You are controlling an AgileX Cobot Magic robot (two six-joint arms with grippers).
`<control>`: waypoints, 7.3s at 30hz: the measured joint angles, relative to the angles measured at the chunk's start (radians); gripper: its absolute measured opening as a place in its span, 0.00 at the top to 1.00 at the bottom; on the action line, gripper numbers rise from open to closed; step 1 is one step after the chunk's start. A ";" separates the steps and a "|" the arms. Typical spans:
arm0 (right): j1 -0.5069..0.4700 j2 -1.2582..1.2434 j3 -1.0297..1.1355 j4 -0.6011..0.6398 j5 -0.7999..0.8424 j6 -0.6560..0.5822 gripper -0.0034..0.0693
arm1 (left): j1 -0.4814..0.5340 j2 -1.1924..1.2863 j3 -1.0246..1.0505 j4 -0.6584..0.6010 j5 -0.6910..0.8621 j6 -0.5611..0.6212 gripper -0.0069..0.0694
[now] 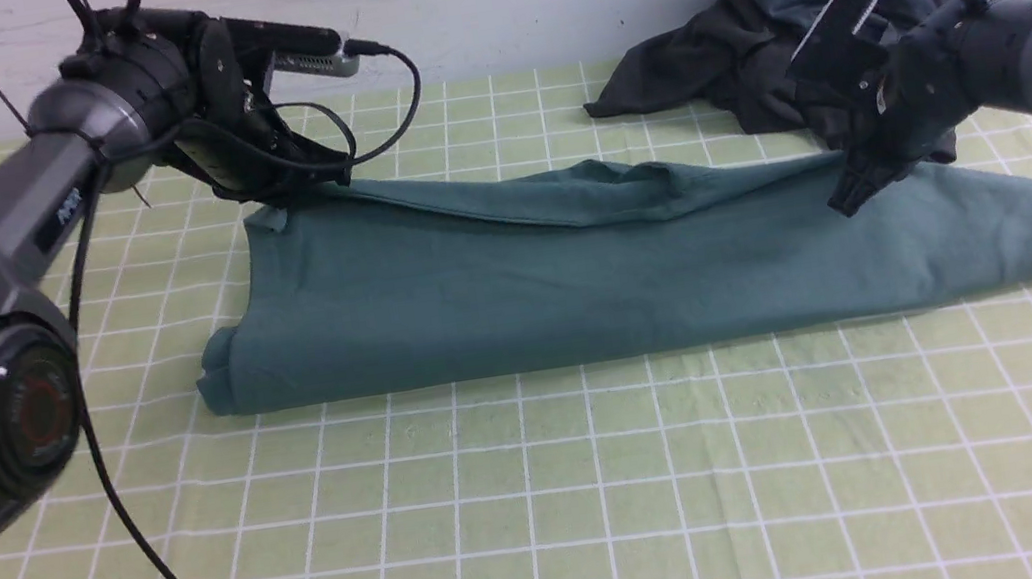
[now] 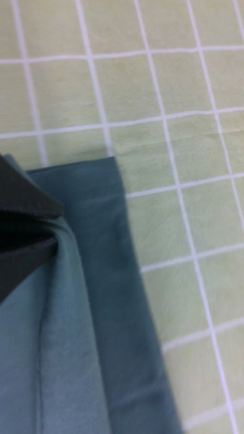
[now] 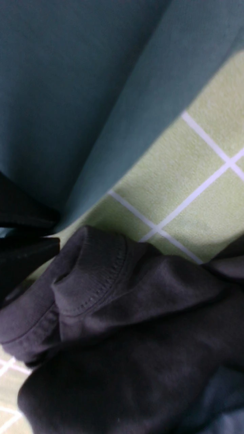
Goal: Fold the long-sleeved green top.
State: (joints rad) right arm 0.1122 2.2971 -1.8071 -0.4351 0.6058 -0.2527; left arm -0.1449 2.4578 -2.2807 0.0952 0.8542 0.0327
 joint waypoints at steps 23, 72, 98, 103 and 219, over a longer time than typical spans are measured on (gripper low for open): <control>0.096 0.144 -0.179 0.967 0.047 -0.471 0.97 | 0.025 0.175 -0.392 -0.496 0.385 0.235 0.61; -0.404 -0.061 0.081 0.653 0.374 0.211 0.43 | 0.000 -1.293 0.935 -0.608 0.351 0.580 0.91; -0.124 -0.292 -0.333 1.000 0.610 -0.127 0.91 | 0.000 -1.879 1.832 -0.465 -0.242 0.497 0.91; 0.126 -0.209 -0.333 1.023 0.458 -0.153 0.91 | 0.000 -1.879 1.833 -0.466 -0.249 0.497 0.91; -0.205 -2.308 1.831 0.472 -0.253 0.242 0.97 | 0.000 -1.880 1.833 -0.512 -0.245 0.500 0.91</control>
State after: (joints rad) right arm -0.0926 -0.0109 0.0239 0.0369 0.3532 -0.0105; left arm -0.1446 0.5777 -0.4480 -0.4170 0.6095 0.5330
